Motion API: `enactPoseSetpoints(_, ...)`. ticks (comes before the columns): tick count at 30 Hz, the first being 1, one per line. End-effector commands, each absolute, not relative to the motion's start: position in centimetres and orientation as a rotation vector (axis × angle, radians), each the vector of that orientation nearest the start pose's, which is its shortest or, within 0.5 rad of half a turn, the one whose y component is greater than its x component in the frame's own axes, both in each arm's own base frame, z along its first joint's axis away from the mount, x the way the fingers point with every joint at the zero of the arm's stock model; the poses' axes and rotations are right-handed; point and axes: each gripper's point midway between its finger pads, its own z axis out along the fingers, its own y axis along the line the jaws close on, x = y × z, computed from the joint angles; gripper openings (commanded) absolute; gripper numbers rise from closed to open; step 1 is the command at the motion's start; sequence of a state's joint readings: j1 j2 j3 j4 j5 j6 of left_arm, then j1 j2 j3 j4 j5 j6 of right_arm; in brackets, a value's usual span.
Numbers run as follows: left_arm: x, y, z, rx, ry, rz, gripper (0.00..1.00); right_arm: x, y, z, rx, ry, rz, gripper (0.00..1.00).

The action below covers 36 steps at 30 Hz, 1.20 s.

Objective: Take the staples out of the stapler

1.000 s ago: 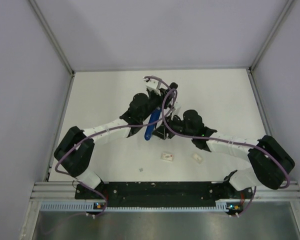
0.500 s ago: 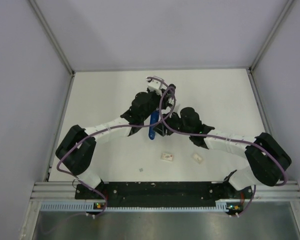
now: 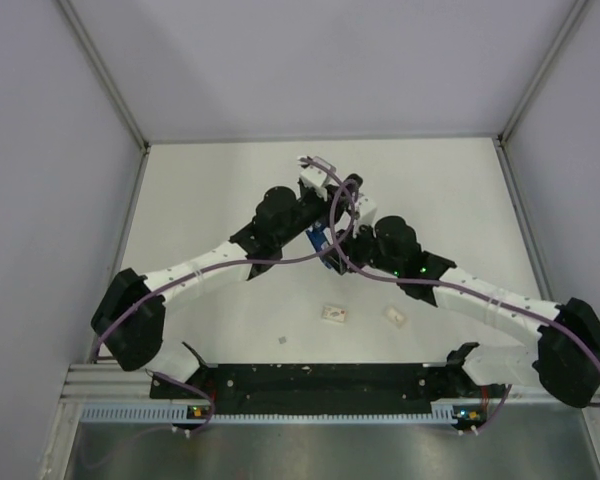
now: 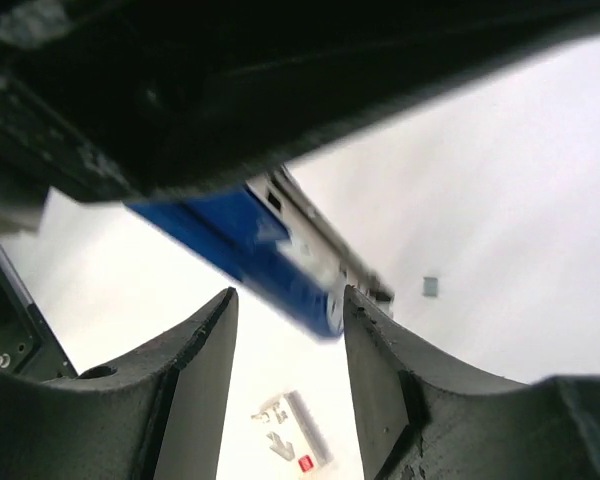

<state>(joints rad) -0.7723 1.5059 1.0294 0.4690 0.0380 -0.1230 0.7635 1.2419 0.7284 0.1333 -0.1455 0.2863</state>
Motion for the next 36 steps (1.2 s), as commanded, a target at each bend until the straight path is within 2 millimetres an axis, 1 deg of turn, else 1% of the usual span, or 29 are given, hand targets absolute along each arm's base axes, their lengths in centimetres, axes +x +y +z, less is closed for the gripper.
enactPoseSetpoints(1, 34.5, -33.8, 34.0, 0.535, 1.362, -0.664, 0.00, 26.2, 27.5, 20.5, -0.548, 1.884, 0.706, 0.46)
enactPoseSetpoints(2, 34.5, -33.7, 34.2, 0.538, 1.357, -0.658, 0.00, 26.1, 27.1, 20.6, -0.546, 1.883, 0.697, 0.46)
enactPoseSetpoints(3, 34.9, -33.2, 34.4, 0.513, 1.359, -0.630, 0.00, 26.1, 26.9, 20.9, -0.536, 1.880, 0.687, 0.47)
enactPoseSetpoints(4, 34.9, -33.1, 34.7, 0.510, 1.353, -0.624, 0.00, 25.9, 26.3, 20.7, -0.530, 1.900, 0.666, 0.47)
enactPoseSetpoints(7, 35.1, -32.8, 35.3, 0.497, 1.351, -0.609, 0.00, 26.4, 24.7, 20.9, -0.466, 1.937, 0.580, 0.47)
enactPoseSetpoints(10, 35.8, -32.6, 35.5, 0.506, 1.355, -0.560, 0.00, 26.2, 24.4, 21.2, -0.439, 1.949, 0.579, 0.47)
enactPoseSetpoints(13, 36.9, -32.6, 35.1, 0.499, 1.376, -0.504, 0.00, 26.2, 24.4, 20.9, -0.407, 1.970, 0.585, 0.49)
enactPoseSetpoints(17, 39.5, -31.5, 33.4, 0.441, 1.408, -0.363, 0.00, 26.0, 24.6, 20.7, -0.395, 1.990, 0.606, 0.50)
enactPoseSetpoints(22, 42.1, -31.9, 30.9, 0.442, 1.417, -0.284, 0.00, 25.6, 24.3, 20.3, -0.388, 1.993, 0.615, 0.50)
enactPoseSetpoints(28, 45.7, -32.3, 28.7, 0.411, 1.457, -0.253, 0.00, 24.9, 24.1, 19.8, -0.388, 2.000, 0.633, 0.50)
enactPoseSetpoints(31, 46.5, -32.4, 27.3, 0.389, 1.491, -0.263, 0.00, 24.7, 23.7, 19.6, -0.382, 1.998, 0.627, 0.50)
enactPoseSetpoints(36, 46.3, -31.7, 23.4, 0.369, 1.573, -0.239, 0.00, 24.5, 23.9, 19.3, -0.389, 2.004, 0.643, 0.50)
